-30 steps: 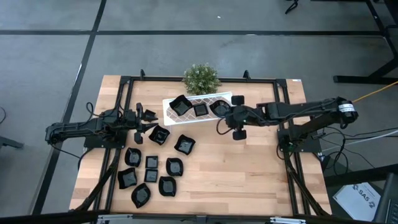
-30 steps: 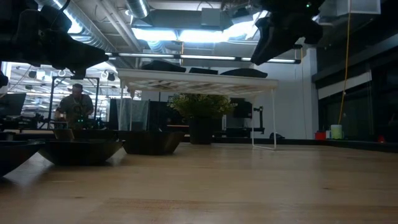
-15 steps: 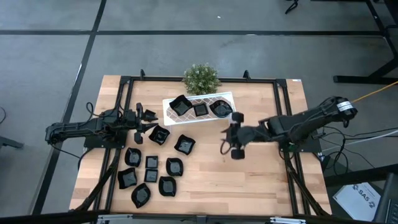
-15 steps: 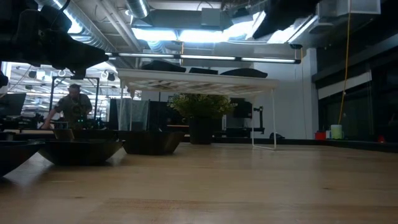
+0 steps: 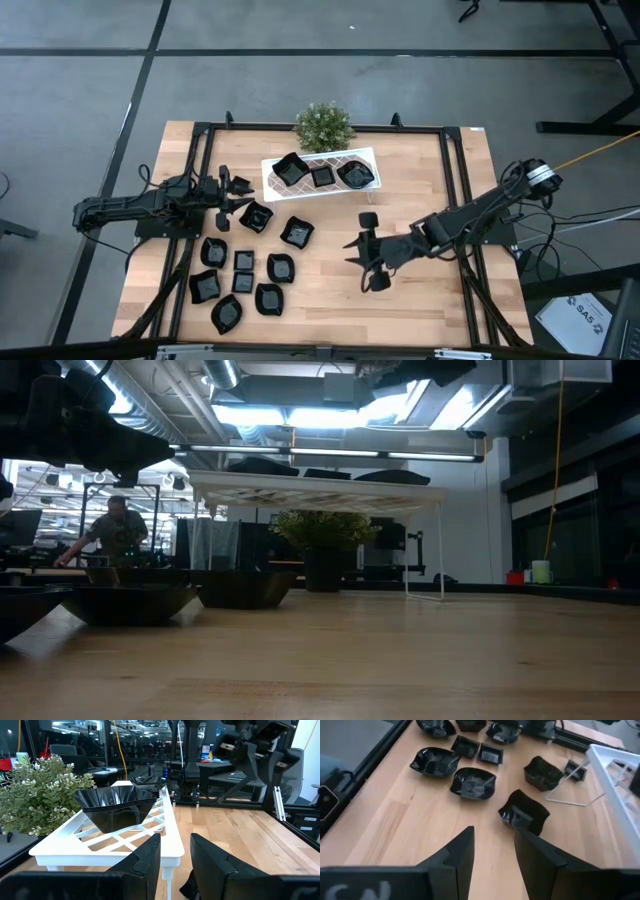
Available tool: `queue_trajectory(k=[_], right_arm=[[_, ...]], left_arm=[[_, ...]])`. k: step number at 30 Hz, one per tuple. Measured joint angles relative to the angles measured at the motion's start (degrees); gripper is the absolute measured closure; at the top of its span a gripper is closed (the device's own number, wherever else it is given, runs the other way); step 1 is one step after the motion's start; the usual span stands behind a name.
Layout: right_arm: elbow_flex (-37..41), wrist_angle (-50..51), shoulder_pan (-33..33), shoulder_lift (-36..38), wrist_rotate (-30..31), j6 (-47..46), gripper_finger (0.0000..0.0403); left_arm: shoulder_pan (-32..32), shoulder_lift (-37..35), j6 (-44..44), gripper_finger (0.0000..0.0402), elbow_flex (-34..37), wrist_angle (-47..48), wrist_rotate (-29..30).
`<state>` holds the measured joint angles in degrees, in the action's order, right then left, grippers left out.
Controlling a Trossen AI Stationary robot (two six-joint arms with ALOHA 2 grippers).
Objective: Pick & Place Mini shaped plates
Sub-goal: Stack the distorted square plate on top of the distorted square plate on the shelf
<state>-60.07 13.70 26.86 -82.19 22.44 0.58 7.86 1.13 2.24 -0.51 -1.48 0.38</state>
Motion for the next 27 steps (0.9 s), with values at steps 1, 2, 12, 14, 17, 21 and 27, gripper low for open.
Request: queue_trajectory(k=[1,2,12,14,17,21,27], right_arm=[[0.0,-0.2,0.1,-0.4,0.2,0.0,0.0263],[0.0,-0.1,0.4,-0.9,0.5,0.0,0.0263],[0.0,-2.3,0.6,-6.3,0.9,-0.3,0.0263],[0.0,-3.5,0.6,-7.6,0.9,-0.2,0.0263],[0.0,-4.0,0.6,-8.9,0.9,0.0,0.0263],[0.0,-4.2,0.6,-9.7,0.9,0.0,0.0263],[0.0,-4.3,0.6,-9.7,0.9,-0.2,0.0263]], left_arm=[[0.0,0.0,0.0,0.0302,0.0,0.0,0.0],[0.0,0.0,0.0,0.0302,0.0,0.0,0.0],[0.0,0.0,0.0,0.0302,0.0,0.0,0.0],[0.0,0.0,0.0,0.0302,0.0,0.0,0.0],[0.0,0.0,0.0,0.0302,0.0,0.0,0.0],[0.0,0.0,0.0,0.0302,0.0,0.0,0.0],[0.0,0.0,0.0,0.0302,0.0,0.0,0.0]])
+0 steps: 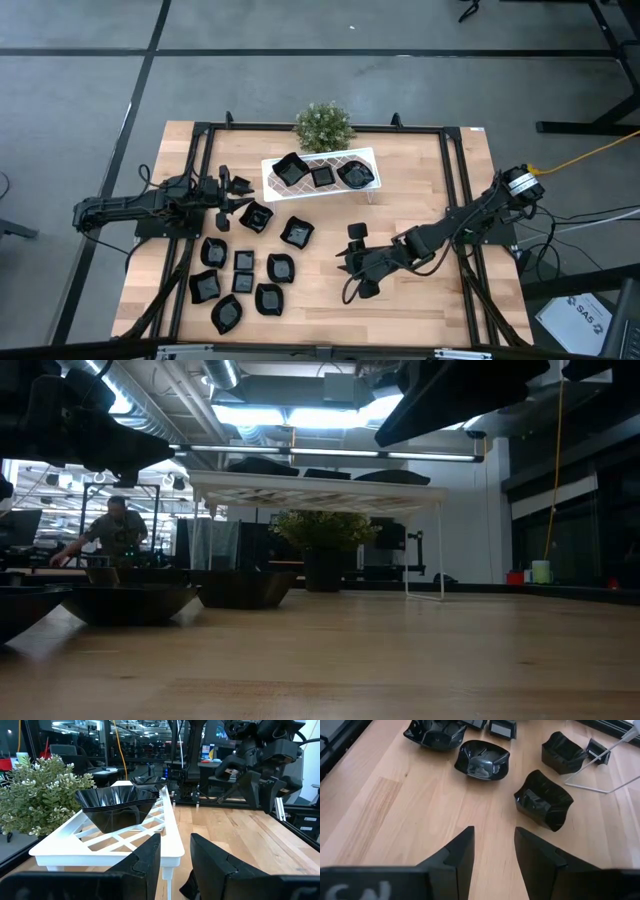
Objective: Pick & Place Mini shaped plates
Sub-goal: Stack the distorted square plate on top of the distorted square plate on the shelf
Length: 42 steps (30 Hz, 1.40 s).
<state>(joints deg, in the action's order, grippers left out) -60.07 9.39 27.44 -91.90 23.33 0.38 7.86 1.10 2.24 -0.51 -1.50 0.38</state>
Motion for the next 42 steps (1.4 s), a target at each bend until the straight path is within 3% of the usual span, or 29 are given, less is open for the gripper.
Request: queue_trajectory(k=[24,35,42], right_arm=[[0.0,-1.9,-0.3,0.0,-0.2,-1.4,0.0263],[0.0,-10.5,-2.0,-2.2,-11.6,-1.7,0.0263],[0.0,-22.3,-2.0,-9.8,-12.9,0.7,0.0263]], left_arm=[[0.0,0.0,0.0,0.0302,0.0,0.0,0.0],[0.0,0.0,0.0,0.0302,0.0,0.0,0.0],[0.0,0.0,0.0,0.0302,0.0,0.0,0.0]])
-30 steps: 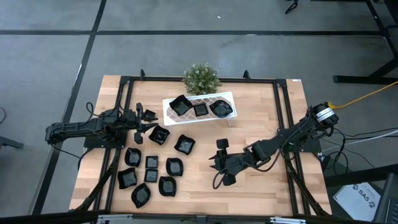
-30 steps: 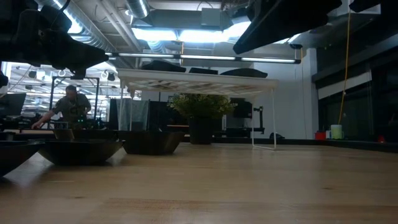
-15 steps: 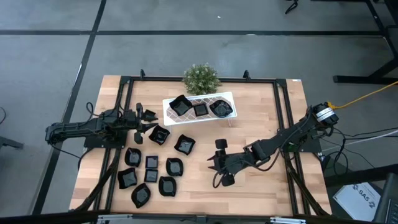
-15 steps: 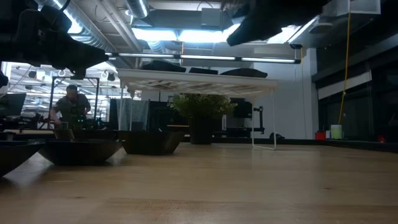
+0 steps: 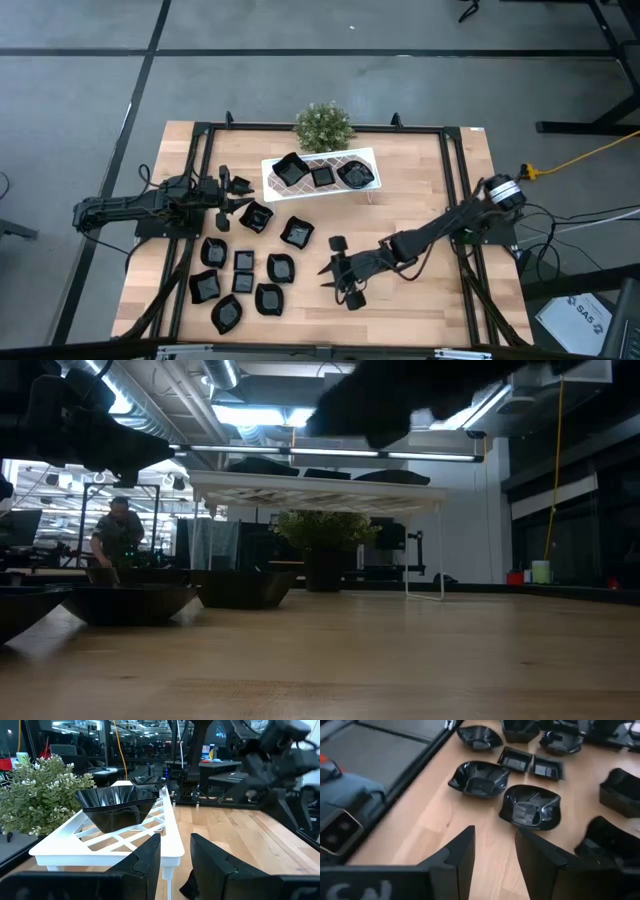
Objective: Pick & Place Mini shaped plates
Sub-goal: Stack the distorted square plate on top of the distorted square plate on the shelf
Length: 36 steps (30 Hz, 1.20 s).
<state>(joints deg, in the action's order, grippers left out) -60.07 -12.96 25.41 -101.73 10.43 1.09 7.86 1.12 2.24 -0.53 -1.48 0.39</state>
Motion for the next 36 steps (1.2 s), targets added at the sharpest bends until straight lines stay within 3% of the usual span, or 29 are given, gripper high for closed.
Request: queue_trajectory(k=[7,18,28,36], right_arm=[[0.0,-6.7,0.0,-6.3,1.2,9.6,0.0263],[-4.9,-4.2,0.3,-11.2,14.2,21.7,0.0261],[-6.2,1.7,-1.5,-11.9,22.6,25.4,0.02],[-6.2,5.6,-4.0,-11.9,23.0,39.6,0.0186]], left_arm=[[0.0,0.0,0.0,0.0302,0.0,0.0,0.0],[0.0,0.0,0.0,0.0302,0.0,0.0,0.0],[0.0,0.0,0.0,0.0302,0.0,0.1,0.0],[0.0,0.0,0.0,0.0302,0.0,0.0,0.0]])
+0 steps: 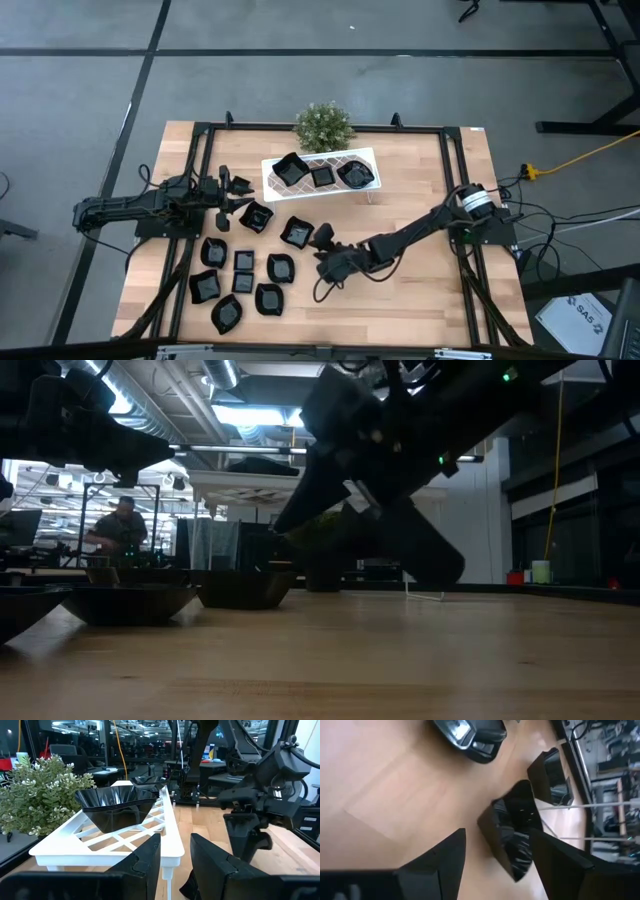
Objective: Pick & Place Mini shaped plates
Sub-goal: Stack the distorted square plate on top of the distorted square plate on the shelf
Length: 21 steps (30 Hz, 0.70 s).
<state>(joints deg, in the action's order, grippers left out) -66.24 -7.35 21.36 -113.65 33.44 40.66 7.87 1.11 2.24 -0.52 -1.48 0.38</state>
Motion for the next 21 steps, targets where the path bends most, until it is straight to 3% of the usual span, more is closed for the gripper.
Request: queue_trajectory(k=[7,21], right_arm=[[-0.5,0.0,-2.2,-1.4,-1.9,6.8,0.0191],[-4.2,-0.1,-4.5,-5.9,-3.1,11.9,0.026]], left_arm=[[0.0,0.0,0.0,0.0302,0.0,0.0,0.0],[0.0,0.0,0.0,0.0302,0.0,0.0,0.0]])
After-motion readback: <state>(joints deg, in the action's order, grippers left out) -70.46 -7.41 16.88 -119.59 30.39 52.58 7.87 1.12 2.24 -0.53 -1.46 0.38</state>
